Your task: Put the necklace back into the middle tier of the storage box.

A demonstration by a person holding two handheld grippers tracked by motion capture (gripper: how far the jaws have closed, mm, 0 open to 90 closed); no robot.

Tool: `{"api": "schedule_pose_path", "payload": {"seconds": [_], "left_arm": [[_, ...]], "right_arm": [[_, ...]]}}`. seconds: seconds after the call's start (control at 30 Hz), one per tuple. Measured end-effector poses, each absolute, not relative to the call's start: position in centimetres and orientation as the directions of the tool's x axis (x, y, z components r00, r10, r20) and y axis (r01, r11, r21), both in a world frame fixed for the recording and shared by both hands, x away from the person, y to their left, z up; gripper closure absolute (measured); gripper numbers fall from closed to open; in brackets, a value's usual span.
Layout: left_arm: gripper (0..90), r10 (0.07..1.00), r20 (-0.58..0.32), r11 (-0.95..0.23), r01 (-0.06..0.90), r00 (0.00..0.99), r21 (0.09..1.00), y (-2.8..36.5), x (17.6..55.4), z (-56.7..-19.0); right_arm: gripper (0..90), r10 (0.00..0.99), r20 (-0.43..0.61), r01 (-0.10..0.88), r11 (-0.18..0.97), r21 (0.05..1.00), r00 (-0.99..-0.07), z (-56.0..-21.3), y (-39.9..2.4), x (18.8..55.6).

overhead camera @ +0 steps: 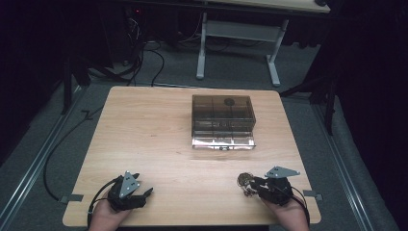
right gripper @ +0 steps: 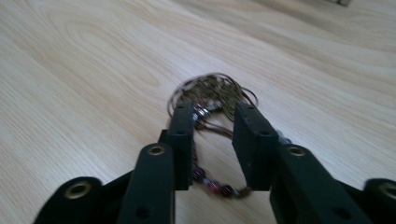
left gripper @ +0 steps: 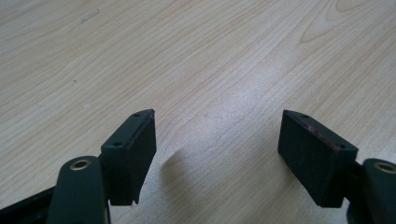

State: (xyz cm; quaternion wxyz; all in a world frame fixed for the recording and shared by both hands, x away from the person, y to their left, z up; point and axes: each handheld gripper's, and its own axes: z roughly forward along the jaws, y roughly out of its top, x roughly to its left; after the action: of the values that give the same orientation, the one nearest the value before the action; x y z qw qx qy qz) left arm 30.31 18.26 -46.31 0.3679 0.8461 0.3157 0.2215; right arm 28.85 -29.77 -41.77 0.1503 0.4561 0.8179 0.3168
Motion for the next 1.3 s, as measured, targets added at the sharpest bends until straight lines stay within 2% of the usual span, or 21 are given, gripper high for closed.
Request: {"api": "schedule_pose_path", "payload": {"seconds": [0.07,0.1,0.13,0.2,0.23,0.4,0.6,0.73,0.83,0.87,0.9,1.0,1.07,1.13,1.27,1.3], "left_arm": [[28.5,0.696,0.139,-0.53,0.374,0.704,0.761,18.3,30.3,-46.3],[28.6,0.696,0.138,-0.53,0.374,0.705,0.761,18.3,30.3,-46.3],[28.6,0.694,0.137,-0.53,0.373,0.706,0.761,18.3,30.3,-46.3],[28.7,0.691,0.137,-0.531,0.371,0.71,0.761,18.3,30.3,-46.3],[28.7,0.691,0.137,-0.531,0.371,0.71,0.761,18.3,30.3,-46.3],[28.8,0.688,0.137,-0.534,0.369,0.713,0.761,18.3,30.3,-46.3],[29.0,0.686,0.133,-0.533,0.37,0.716,0.761,18.3,30.4,-46.3],[29.4,0.682,0.129,-0.533,0.369,0.72,0.761,18.3,30.4,-46.3],[29.5,0.681,0.128,-0.533,0.368,0.721,0.761,18.3,30.4,-46.3],[29.6,0.681,0.128,-0.533,0.368,0.721,0.761,18.3,30.4,-46.3],[29.7,0.68,0.128,-0.534,0.368,0.722,0.761,18.3,30.4,-46.3],[29.7,0.68,0.126,-0.532,0.368,0.723,0.762,18.3,30.4,-46.3],[29.7,0.679,0.126,-0.532,0.368,0.723,0.762,18.3,30.4,-46.3],[29.7,0.679,0.125,-0.532,0.368,0.723,0.762,18.3,30.4,-46.3],[29.7,0.679,0.125,-0.532,0.368,0.723,0.762,18.3,30.4,-46.3],[29.7,0.679,0.125,-0.533,0.368,0.723,0.762,18.3,30.4,-46.3]], "right_arm": [[63.7,0.843,0.035,0.659,0.394,0.641,-0.537,-41.6,-29.9,29.0],[55.6,0.849,0.053,0.694,0.393,0.603,-0.526,-41.4,-30.0,29.4],[55.6,0.849,0.053,0.694,0.393,0.603,-0.526,-41.4,-30.0,29.4],[47.3,0.851,0.055,0.726,0.41,0.552,-0.522,-41.3,-30.0,30.1],[47.3,0.851,0.055,0.726,0.41,0.552,-0.522,-41.3,-30.0,30.1],[36.3,0.857,0.05,0.781,0.441,0.442,-0.513,-41.1,-29.6,31.3],[30.1,0.841,0.048,0.798,0.49,0.352,-0.538,-40.4,-28.7,32.5],[15.1,0.832,0.075,0.815,0.513,0.271,-0.549,-40.5,-27.7,33.5],[6.3,0.837,0.056,0.827,0.525,0.201,-0.544,-41.1,-27.1,34.3],[6.3,0.837,0.056,0.827,0.525,0.201,-0.544,-41.1,-27.1,34.3],[0.1,0.839,0.088,0.839,0.519,0.16,-0.536,-41.5,-26.8,34.9],[0.0,0.833,0.065,0.832,0.539,0.136,-0.55,-42.0,-26.3,35.3],[0.0,0.852,0.06,0.852,0.511,0.118,-0.519,-42.1,-26.0,35.3],[0.0,0.832,0.009,0.828,0.551,0.105,-0.555,-42.5,-26.0,35.7],[0.4,0.829,-0.015,0.826,0.559,0.076,-0.559,-43.1,-25.8,35.7],[5.4,0.82,-0.015,0.817,0.572,0.073,-0.572,-42.9,-25.8,35.6]]}}
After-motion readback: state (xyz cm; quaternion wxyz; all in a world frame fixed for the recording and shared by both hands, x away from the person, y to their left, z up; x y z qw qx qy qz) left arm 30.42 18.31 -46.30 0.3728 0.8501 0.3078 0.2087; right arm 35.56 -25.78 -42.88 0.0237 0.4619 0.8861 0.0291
